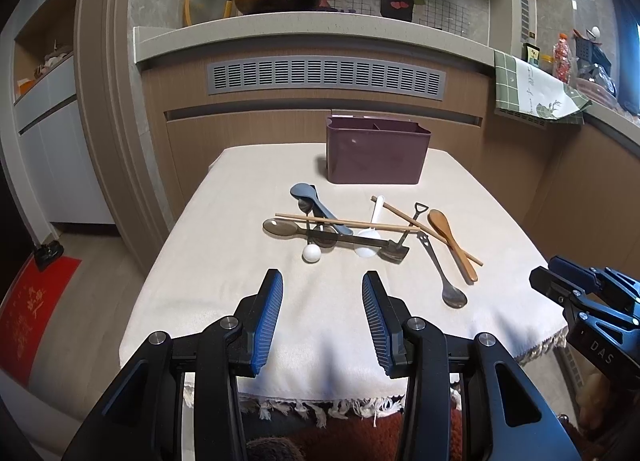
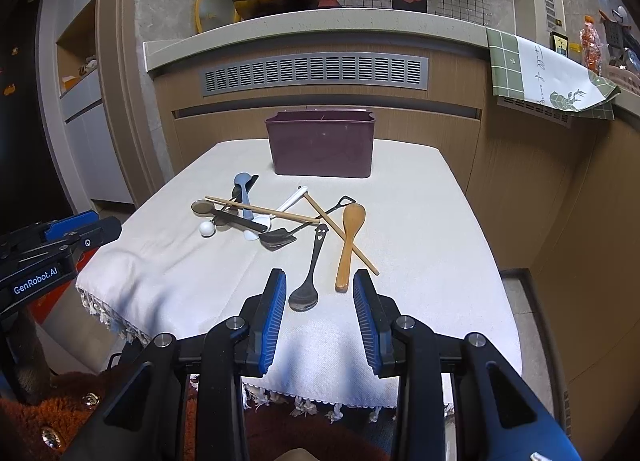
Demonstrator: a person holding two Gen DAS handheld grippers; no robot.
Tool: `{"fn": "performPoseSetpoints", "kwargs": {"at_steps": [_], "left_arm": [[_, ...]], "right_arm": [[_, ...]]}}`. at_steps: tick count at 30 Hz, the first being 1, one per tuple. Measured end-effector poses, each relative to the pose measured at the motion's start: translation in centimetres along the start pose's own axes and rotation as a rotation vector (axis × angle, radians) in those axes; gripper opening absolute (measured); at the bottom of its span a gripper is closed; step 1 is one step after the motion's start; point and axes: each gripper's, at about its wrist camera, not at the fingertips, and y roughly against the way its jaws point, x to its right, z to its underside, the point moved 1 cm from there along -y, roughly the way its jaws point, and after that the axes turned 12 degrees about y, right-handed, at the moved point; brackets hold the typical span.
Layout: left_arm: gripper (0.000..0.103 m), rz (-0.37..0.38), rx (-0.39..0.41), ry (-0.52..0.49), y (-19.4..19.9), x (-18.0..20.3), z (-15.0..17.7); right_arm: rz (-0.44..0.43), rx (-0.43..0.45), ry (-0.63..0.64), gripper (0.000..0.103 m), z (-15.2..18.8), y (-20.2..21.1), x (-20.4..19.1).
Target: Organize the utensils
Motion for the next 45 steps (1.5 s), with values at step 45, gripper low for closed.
{"fn": "performPoseSetpoints", "kwargs": {"at_steps": [45], "left_arm": [[0.043,0.003,-0.009,0.004,0.16,0.15,-0.27]], "right_arm": [[0.003,-0.010,-0.010,0.033,-0.14,0.00,0.33]]}}
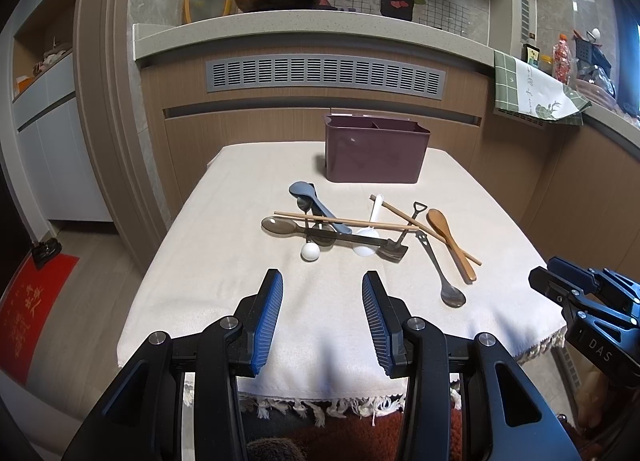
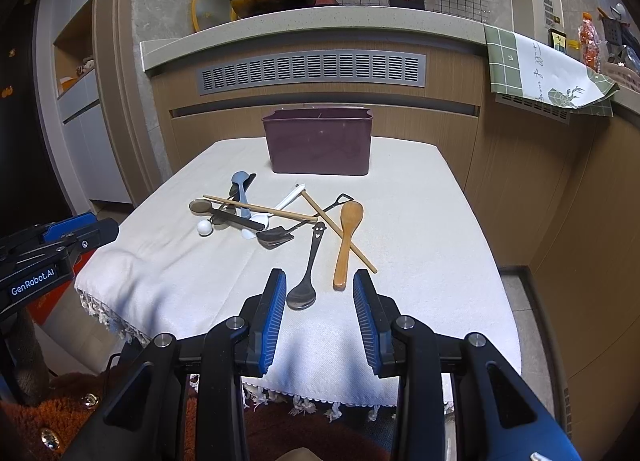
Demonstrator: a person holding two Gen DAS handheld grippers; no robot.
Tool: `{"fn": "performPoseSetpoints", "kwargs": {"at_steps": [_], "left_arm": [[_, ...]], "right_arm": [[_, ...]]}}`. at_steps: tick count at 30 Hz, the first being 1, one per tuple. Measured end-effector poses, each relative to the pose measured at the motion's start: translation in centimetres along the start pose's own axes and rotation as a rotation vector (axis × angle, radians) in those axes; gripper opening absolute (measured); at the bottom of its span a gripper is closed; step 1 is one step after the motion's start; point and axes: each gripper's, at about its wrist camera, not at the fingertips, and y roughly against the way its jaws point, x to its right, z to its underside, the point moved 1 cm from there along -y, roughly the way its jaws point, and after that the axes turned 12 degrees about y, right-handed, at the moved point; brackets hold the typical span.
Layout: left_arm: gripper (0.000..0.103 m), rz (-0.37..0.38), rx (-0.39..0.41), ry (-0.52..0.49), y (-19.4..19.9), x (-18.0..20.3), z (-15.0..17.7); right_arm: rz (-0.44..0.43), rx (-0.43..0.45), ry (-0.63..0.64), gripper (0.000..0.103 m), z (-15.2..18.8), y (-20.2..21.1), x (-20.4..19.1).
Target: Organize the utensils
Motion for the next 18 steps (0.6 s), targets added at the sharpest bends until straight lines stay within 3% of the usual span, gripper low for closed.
{"fn": "performPoseSetpoints", "kwargs": {"at_steps": [10,18], "left_arm": [[0.043,0.003,-0.019,-0.001,-0.6,0.2,0.0],[0.043,0.010,-0.018,0.030,-2.9,-1.2,-2.1]], "right_arm": [[-0.004,-0.001,0.017,0.033,-0.4,-0.4,0.2],[0.001,-0.022,0.002,0.033,-2.0,-2.7,2.5]]}}
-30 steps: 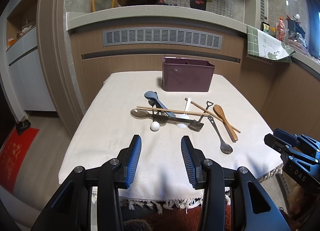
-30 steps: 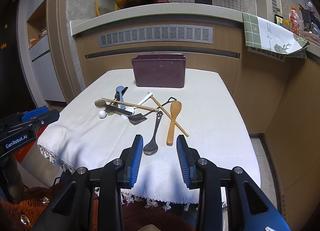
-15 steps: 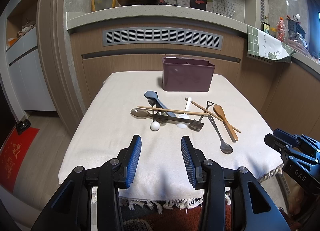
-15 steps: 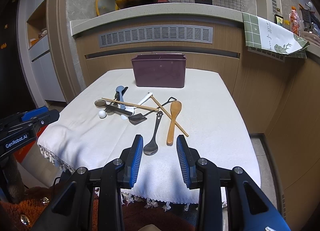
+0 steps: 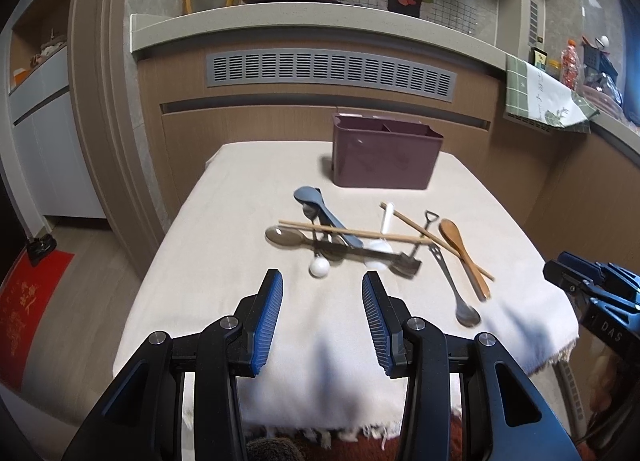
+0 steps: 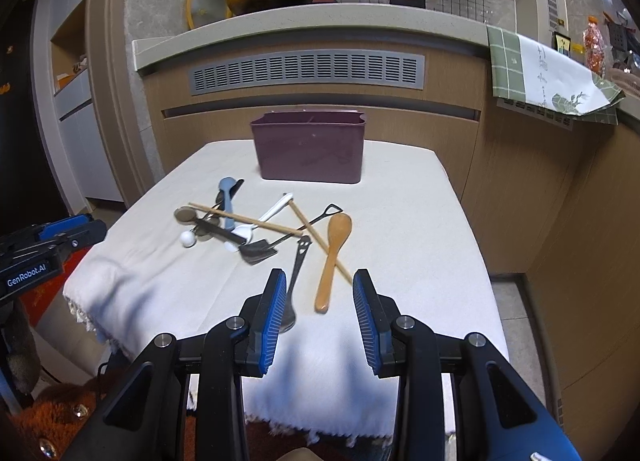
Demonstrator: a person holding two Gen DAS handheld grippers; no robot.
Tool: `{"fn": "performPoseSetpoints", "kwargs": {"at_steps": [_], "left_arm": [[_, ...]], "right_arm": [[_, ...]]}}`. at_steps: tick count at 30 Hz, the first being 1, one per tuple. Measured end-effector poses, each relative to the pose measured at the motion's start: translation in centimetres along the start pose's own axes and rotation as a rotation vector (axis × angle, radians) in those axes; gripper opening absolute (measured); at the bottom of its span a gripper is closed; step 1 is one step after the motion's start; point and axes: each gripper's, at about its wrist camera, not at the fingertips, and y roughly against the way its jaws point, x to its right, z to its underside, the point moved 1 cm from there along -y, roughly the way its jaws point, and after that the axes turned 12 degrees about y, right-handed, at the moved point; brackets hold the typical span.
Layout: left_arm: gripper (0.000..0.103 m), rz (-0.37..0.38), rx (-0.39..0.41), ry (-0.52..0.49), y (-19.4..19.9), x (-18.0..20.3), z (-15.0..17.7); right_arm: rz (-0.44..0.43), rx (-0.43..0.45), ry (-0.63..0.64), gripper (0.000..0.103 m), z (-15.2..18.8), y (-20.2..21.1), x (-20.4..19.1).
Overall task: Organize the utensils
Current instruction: 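Grasp the wooden spoon with the right tool while the left tool grasps a steel spoon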
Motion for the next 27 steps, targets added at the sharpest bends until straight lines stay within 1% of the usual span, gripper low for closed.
{"fn": "performPoseSetpoints", "kwargs": {"at_steps": [4,8,12,18,21,24,27], "left_arm": [[0.043,0.019,0.002,0.017,-1.6,-0.7,-0.9],[0.043,0.030,-0.011,0.055,-3.7,-2.0,-2.2],[0.043,0.001,-0.039,0.104,-6.2,-3.7,-2.9],[0.043,-0.037,-0.086,0.165,-9.3,-5.9,-3.1],[0.043,-0.046,-0.115,0.190,-10.6,-6.8,-2.9],[0.043,-0.048,-0.144,0.201,-11.8,-7.4,-2.8],[0.043,-0.028,-0.178,0.221,-12.9,-7.7,-2.8]], "right_arm": [[-0.012,-0.051,-0.016,0.033,-0.8,-2.8,1.3],[-0.059,-0.113,-0.019,0.033,-1.4,-6.1,1.8],[-0.032,-0.153,0.001,0.031,-1.9,-8.9,2.2],[-0.089,-0.238,-0.052,0.031,-3.4,-14.8,3.1],[-0.115,-0.271,-0.099,0.031,-3.5,-16.8,3.2],[-0.094,-0.309,-0.110,0.032,-3.7,-18.6,3.0],[-0.074,-0.286,-0.085,0.032,-4.2,-19.3,2.6]]}}
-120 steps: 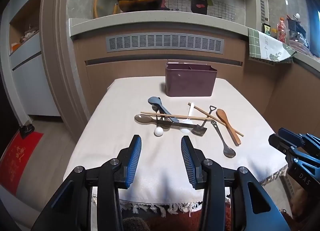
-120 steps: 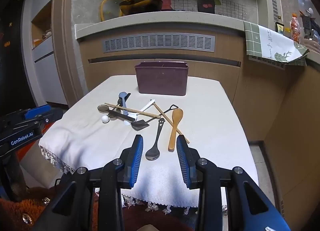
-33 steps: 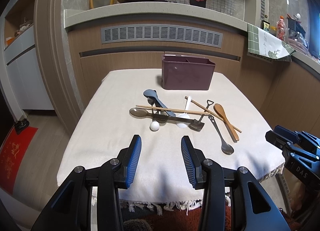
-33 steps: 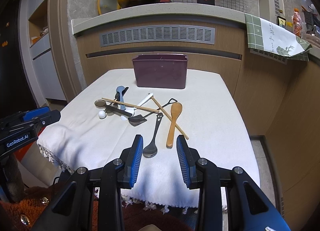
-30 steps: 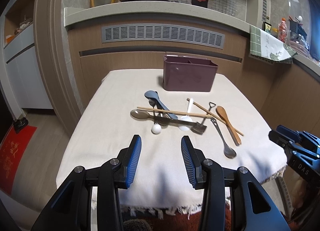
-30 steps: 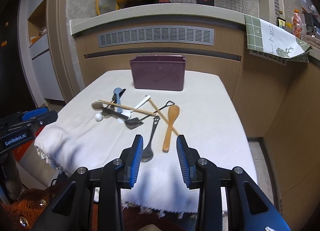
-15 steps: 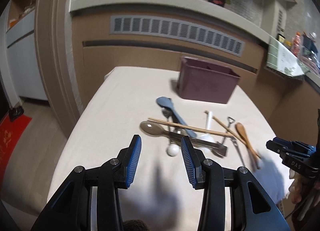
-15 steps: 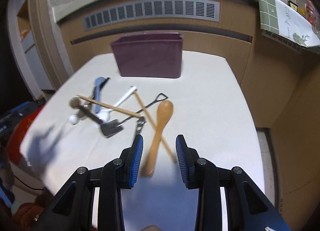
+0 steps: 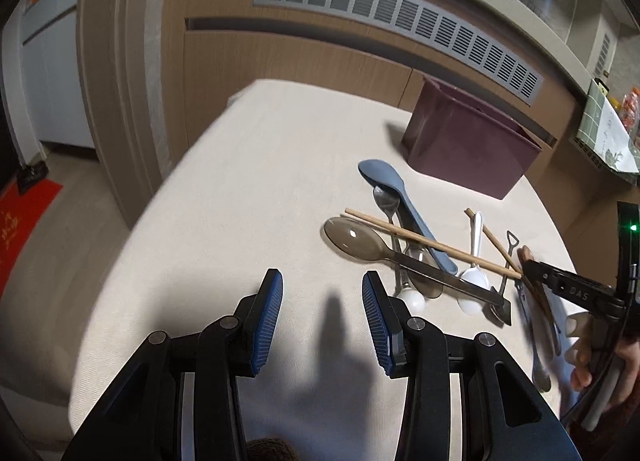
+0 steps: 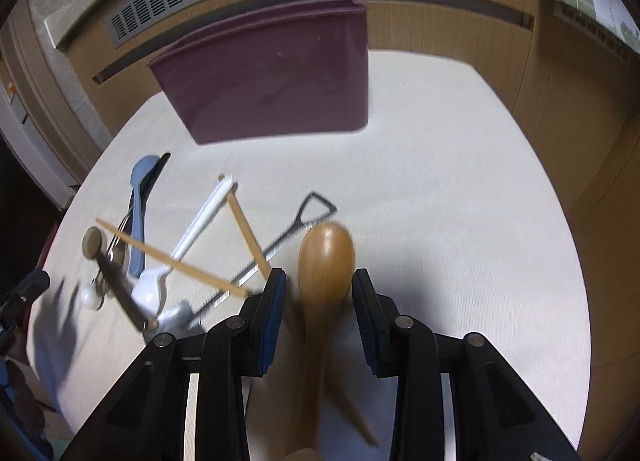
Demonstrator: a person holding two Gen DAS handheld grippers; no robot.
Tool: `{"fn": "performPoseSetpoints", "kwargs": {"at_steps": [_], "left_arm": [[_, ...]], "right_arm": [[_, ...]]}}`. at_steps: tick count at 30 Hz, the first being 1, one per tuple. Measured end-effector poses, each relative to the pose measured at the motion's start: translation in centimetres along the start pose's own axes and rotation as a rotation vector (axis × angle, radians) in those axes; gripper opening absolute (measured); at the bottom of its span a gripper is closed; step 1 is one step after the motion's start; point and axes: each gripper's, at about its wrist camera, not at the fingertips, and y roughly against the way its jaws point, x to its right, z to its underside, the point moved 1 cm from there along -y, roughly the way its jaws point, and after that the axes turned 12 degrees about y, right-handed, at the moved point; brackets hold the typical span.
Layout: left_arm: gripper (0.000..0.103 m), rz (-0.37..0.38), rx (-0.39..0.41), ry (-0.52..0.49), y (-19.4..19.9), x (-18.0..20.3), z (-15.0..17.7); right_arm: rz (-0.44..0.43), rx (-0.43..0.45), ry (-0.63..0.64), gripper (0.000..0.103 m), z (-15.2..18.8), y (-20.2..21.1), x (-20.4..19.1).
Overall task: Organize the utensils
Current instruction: 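Grasp the wooden spoon with the right tool while the left tool grasps a steel spoon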
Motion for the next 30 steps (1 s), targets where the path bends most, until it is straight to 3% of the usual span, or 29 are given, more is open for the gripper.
{"fn": "performPoseSetpoints", "kwargs": {"at_steps": [3,11,17,24,30], "left_arm": [[0.043,0.027,-0.031,0.010,-0.8,0.5,-0.1],[0.043,0.086,-0.110,0.022,-2.9,2.5,-0.5],[0.043,0.076,-0.144,0.037,-5.8,3.6,-1.6],[0.043,0.047,-0.117,-0.088,-8.5,6.4,-2.4],[0.043,0.027,-0.130,-0.091,-9.1,6.1,-3.4]], "right_arm": [[0.018,-0.017,0.045,0.028,-0.6,-0.6,-0.2],[0.056,0.068,0.094,0.027,0.3,2.2,0.1],[0.047,0.059,0.070,0.027,1.5,3.0,0.9],[0.061,0.051,0.065,0.027,2.2,2.9,1.2],[0.096,0.063,0.084,0.027,2.0,3.1,1.4]]}}
